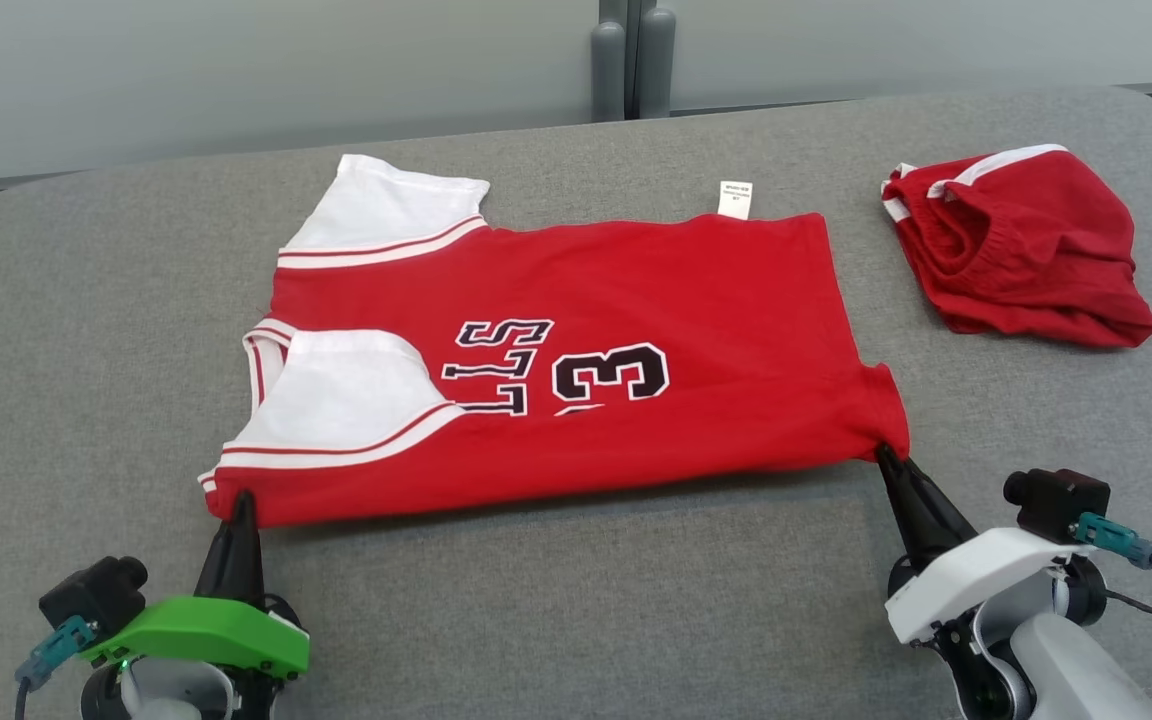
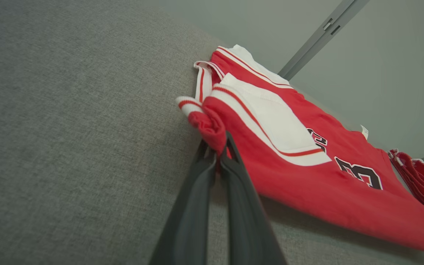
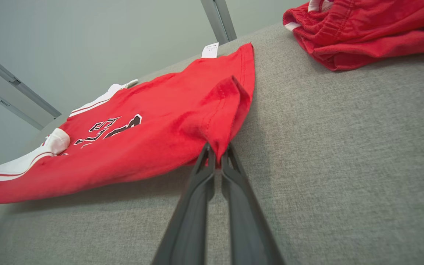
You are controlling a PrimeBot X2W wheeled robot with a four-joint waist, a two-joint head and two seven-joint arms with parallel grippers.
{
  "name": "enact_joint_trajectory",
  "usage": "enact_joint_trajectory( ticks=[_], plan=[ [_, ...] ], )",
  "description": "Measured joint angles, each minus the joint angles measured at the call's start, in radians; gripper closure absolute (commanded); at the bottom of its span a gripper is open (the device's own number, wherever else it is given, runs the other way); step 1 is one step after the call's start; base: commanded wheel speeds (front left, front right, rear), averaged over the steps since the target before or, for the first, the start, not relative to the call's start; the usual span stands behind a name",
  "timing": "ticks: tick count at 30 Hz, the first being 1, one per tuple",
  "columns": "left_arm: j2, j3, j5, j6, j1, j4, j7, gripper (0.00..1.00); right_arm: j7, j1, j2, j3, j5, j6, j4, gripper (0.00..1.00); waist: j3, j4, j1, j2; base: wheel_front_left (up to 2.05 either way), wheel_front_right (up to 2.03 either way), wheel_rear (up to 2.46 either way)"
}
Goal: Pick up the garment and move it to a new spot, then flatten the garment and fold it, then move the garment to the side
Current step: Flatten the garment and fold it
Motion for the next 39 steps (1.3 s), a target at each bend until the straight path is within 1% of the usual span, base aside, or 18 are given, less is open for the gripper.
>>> enact_joint_trajectory(
  ticks=[7, 13, 17, 22, 26, 31, 39],
  plan=[
    [0.0, 0.0, 0.0, 0.003, 0.105, -0.106, 0.0, 1.0, 0.012, 0.086, -0.058, -0.001, -0.004, -0.006, -0.091, 1.0, -0.014, -0.006, 0.0, 0.0, 0.0, 0.0, 0.0],
    [0.001, -0.009, 0.002, 0.031, 0.21, -0.184, 0.0, 1.0, 0.063, 0.167, -0.087, 0.003, -0.004, -0.02, -0.154, 1.0, -0.018, -0.006, 0.0, 0.0, 0.0, 0.0, 0.0],
    [0.005, -0.042, 0.014, 0.042, 0.253, -0.207, 0.017, 1.0, 0.085, 0.201, -0.086, 0.001, 0.014, -0.029, -0.172, 1.0, -0.02, -0.002, 0.0, 0.0, 0.0, 0.0, 0.0],
    [0.007, -0.069, 0.032, 0.045, 0.26, -0.226, 0.038, 1.0, 0.104, 0.211, -0.077, 0.01, 0.021, -0.028, -0.173, 1.0, -0.026, 0.006, 0.0, 0.0, 0.0, 0.0, 0.0],
    [0.012, -0.082, 0.051, 0.067, 0.261, -0.226, 0.057, 1.0, 0.128, 0.211, -0.072, 0.026, 0.021, -0.029, -0.159, 1.0, -0.035, 0.01, 0.0, 0.0, 0.0, 0.0, 0.0],
    [0.017, -0.08, 0.055, 0.079, 0.261, -0.236, 0.067, 1.0, 0.136, 0.21, -0.072, 0.028, 0.019, -0.046, -0.154, 1.0, -0.034, 0.012, 0.0, 0.0, 0.0, 0.0, 0.0],
    [0.018, -0.074, 0.055, 0.101, 0.264, -0.259, 0.084, 1.0, 0.155, 0.21, -0.076, 0.025, 0.015, -0.056, -0.142, 1.0, -0.028, 0.011, 0.0, 0.0, 0.0, 0.0, 0.0]
  ],
)
